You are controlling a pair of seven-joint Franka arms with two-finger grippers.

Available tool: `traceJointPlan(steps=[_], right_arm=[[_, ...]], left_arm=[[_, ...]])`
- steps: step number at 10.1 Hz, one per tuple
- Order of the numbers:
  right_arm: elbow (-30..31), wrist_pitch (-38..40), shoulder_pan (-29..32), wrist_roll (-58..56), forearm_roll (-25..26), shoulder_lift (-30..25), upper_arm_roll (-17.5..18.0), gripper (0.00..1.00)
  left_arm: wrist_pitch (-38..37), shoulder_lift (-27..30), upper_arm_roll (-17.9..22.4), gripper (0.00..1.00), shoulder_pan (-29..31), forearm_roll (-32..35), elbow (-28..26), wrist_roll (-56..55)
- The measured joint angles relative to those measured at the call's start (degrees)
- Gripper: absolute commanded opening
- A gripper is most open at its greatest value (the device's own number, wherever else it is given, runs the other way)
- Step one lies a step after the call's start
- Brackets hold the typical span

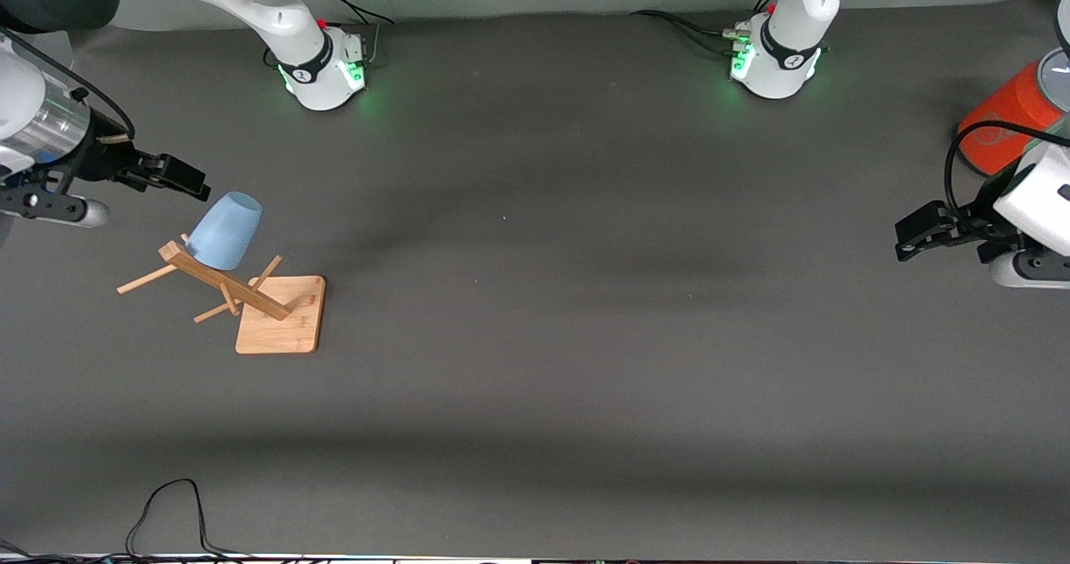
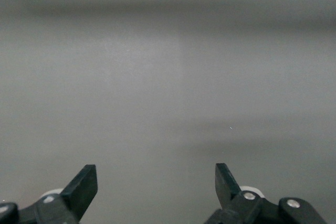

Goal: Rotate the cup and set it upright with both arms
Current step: 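Move the right gripper onto the base of the blue cup, then close the right gripper on the blue cup's base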

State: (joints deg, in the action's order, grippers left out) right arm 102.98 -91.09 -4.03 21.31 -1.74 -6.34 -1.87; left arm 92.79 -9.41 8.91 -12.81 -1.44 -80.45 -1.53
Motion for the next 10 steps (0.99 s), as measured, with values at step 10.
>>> traceJointPlan(steps=[10], right_arm=[[5.7, -11.0, 0.1, 16.3, -3.3, 5.6, -1.2, 1.0]], left_arm=[[3.4, -0.5, -0.2, 1.0, -0.2, 0.0, 0.0, 0.0]])
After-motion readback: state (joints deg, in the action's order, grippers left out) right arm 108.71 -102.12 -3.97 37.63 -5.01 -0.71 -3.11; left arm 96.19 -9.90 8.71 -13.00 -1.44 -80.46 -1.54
